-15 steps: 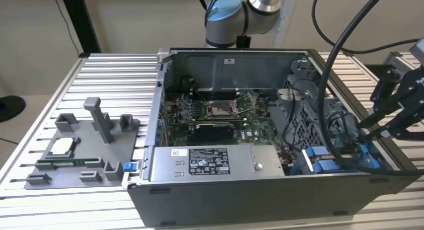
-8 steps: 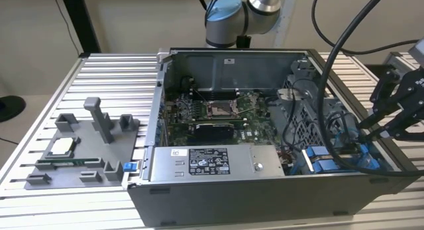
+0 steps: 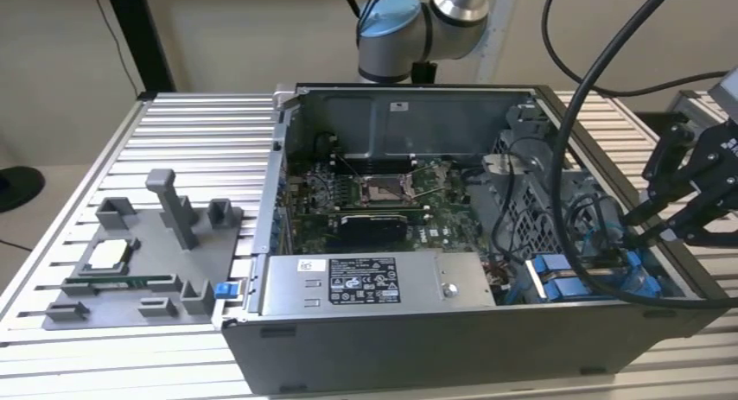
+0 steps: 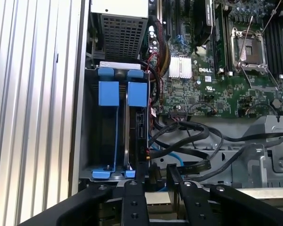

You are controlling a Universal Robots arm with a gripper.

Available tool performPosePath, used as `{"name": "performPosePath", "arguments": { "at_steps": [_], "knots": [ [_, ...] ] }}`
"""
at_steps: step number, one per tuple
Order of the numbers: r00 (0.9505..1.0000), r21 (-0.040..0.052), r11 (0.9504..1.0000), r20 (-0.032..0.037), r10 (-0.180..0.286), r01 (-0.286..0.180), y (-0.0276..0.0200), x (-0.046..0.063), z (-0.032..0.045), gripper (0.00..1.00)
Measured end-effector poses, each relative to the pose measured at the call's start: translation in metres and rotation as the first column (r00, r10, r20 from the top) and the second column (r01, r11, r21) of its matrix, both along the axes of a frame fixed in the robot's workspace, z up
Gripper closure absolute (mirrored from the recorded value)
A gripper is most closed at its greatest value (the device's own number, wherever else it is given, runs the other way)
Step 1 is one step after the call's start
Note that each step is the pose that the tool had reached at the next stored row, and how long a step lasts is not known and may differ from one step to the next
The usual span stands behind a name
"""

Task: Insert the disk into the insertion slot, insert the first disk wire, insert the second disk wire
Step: 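Insert the second disk wire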

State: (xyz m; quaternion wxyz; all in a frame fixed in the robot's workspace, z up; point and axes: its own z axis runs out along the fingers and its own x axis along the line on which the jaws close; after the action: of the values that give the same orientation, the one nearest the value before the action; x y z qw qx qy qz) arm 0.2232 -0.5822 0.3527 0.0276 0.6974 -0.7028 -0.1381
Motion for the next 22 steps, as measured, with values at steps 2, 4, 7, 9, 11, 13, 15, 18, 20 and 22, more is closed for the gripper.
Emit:
{"name": "performPosePath", "arguments": {
  "at_steps": [2,4,7,9,11,13,15,18,20,22],
  "knots": [
    [1.0,0.0,1.0,0.0,0.0,0.0,0.0,0.0,-0.0004,0.0],
    [1.0,0.0,1.0,0.0,0.0,0.0,0.0,0.0,-0.0008,0.0],
    [1.0,0.0,1.0,0.0,0.0,0.0,0.0,0.0,-0.0012,0.0],
    [1.0,0.0,1.0,0.0,0.0,0.0,0.0,0.0,-0.0013,0.0],
    [1.0,0.0001,1.0,0.0,0.0,0.0,0.0,0.0,-0.0019,0.0],
    [1.0,0.0001,1.0,0.0,0.0,0.0,0.0,0.0,-0.0027,0.0],
    [1.0,-0.0001,1.0,0.0,0.0,0.0,0.0,0.0,-0.0036,0.0],
    [1.0,0.0009,1.0,0.0,0.001,-0.001,-0.0005,0.0001,-0.0039,0.0],
    [1.0,0.0116,0.9999,0.0,0.003,-0.003,-0.0016,0.0,-0.0037,0.0],
    [1.0,0.021,0.9998,0.0,0.003,-0.003,-0.0033,0.0,-0.0035,0.0]
  ]
}}
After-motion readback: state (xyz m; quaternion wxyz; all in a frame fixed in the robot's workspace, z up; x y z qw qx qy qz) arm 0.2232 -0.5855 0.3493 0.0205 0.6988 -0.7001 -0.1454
